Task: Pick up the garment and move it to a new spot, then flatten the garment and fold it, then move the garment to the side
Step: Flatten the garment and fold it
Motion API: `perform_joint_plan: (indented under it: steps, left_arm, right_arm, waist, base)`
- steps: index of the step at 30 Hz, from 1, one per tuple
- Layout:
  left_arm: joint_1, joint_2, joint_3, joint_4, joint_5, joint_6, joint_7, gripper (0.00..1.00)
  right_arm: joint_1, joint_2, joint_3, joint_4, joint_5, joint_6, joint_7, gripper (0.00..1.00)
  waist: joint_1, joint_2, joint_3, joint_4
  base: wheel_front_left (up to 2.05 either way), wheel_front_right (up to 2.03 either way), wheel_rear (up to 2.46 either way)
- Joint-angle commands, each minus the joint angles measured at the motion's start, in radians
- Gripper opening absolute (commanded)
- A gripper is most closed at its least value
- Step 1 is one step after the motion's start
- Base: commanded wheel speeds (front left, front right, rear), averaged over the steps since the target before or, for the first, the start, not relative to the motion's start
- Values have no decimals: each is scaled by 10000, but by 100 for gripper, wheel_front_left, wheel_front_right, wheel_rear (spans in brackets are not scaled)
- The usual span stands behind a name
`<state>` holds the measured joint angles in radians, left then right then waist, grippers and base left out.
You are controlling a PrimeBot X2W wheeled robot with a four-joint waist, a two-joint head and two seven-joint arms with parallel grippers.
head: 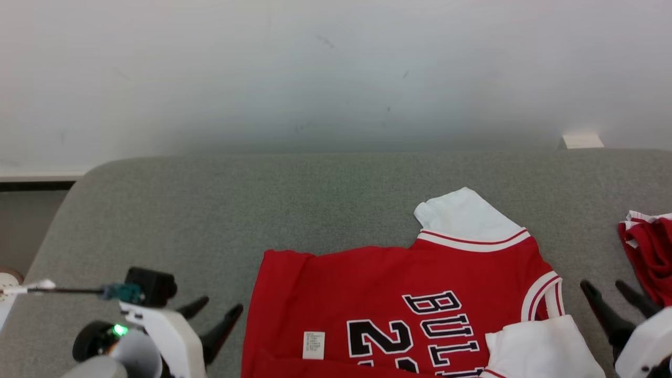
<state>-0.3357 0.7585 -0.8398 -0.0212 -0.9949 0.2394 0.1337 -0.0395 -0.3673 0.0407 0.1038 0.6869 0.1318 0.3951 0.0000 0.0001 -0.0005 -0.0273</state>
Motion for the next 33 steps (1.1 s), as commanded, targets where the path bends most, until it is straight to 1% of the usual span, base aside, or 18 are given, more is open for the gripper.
perform_joint_plan:
  steps: [1, 4, 6, 7, 13, 16, 19, 24, 26, 33]
  left_arm:
    - [-748, 31, 178, 291, -79, -275, 388, 100]
    - [-1841, -166, 264, 857, -316, -821, 1124, 100]
    - [-2646, -364, 310, 1356, -529, -1209, 1666, 100]
    - [-2646, -364, 310, 1356, -529, -1209, 1666, 100]
    - [-4849, -1096, 46, 2950, -806, -2323, 3470, 100]
    - [-5726, -1494, -176, 3655, -903, -2761, 4302, 100]
    - [-6379, -1903, -323, 4268, -1141, -3024, 5069, 100]
    - [-7226, -2515, -580, 5092, -1268, -3296, 5807, 100]
    - [-7475, -2653, -652, 5321, -1285, -3372, 6133, 100]
    - [-7876, -3018, -851, 5640, -1538, -3571, 6625, 100]
  right_arm:
    - [-931, 95, 17, 22, -280, -26, 13, 100]
    - [-2278, 239, 168, 319, -434, -26, -126, 100]
    - [-3223, 259, 418, 728, -517, -26, -206, 100]
    - [-3223, 259, 418, 728, -517, -26, -206, 100]
    - [-5829, 108, 1366, 2488, -566, -26, -388, 100]
    - [-6974, 4, 1949, 3493, -483, -26, -423, 100]
    - [-7911, 3, 2473, 4473, -278, -26, -353, 100]
    - [-9140, 33, 3262, 5908, 278, -24, -260, 100]
    - [-9541, 12, 3597, 6312, 431, -26, -241, 100]
    - [-10213, 13, 4683, 7386, 1068, -26, -197, 100]
  waist:
    - [0, -1, 596, 21]
    - [0, -1, 1244, 96]
    - [0, -1, 1660, 159]
    - [0, -1, 1660, 159]
    - [0, -1, 2730, 383]
    - [0, -1, 3168, 506]
    - [0, -1, 3572, 654]
    - [0, -1, 4132, 852]
    - [0, -1, 4251, 905]
    - [0, -1, 4513, 1096]
  base:
    - [0, 0, 0]
    - [0, 0, 0]
    - [0, 0, 0]
    - [0, 0, 0]
    - [0, 0, 0]
    - [0, 0, 0]
    - [0, 0, 0]
    - [0, 0, 0]
    - [0, 0, 0]
    - [0, 0, 0]
